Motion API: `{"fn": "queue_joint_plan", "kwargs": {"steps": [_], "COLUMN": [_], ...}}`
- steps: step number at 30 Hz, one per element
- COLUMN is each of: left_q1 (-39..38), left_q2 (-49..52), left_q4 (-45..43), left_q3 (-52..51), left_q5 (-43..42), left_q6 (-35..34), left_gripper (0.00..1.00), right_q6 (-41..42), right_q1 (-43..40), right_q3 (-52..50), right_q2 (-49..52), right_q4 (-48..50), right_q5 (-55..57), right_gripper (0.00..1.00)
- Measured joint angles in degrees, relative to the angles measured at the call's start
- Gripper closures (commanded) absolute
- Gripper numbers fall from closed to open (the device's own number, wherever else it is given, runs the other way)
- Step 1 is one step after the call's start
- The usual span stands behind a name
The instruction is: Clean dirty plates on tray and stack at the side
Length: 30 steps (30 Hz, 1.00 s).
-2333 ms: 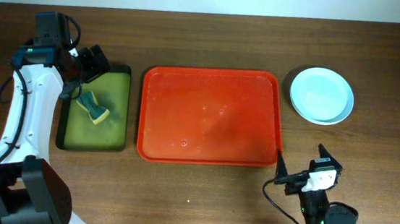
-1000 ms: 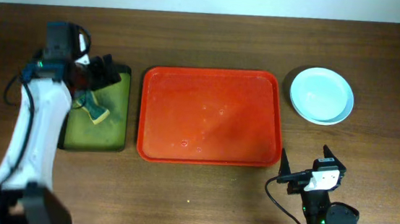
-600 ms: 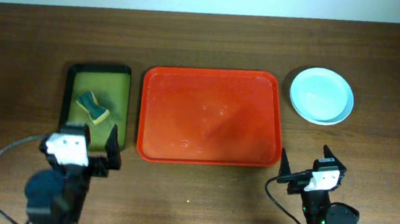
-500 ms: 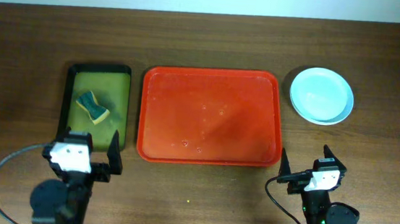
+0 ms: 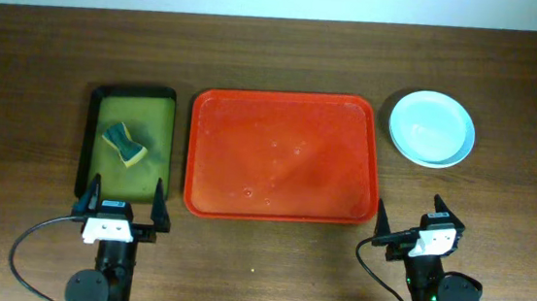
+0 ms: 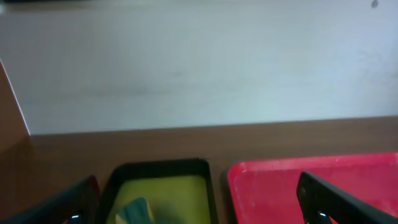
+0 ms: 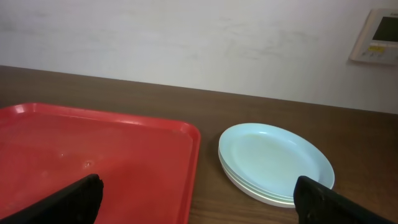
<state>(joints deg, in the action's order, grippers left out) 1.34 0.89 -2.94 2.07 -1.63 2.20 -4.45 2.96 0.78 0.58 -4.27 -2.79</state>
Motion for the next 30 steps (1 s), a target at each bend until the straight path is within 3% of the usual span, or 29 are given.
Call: {"fn": "queue_joint_plan", "kwargs": {"steps": [8,30], "left_q1": [0.00,0.00], "left_q2": [-0.13,-0.20], "left_q4": [7.34,7.28], "left_q3": [-1.40,-1.40], "left_q5": [2.58,5.09], "left_q6": [0.02,0.02], "left_gripper": [0.01,0.01], "right_q6": [0.02,0.00], "right_q1": [0.00,0.00], "right_q3": [0.00,0.00], "right_q2": [0.00,0.00], "right_q4": [0.00,0.00], "right_q5": [0.00,0.00], "right_gripper": [0.01,0.01]}}
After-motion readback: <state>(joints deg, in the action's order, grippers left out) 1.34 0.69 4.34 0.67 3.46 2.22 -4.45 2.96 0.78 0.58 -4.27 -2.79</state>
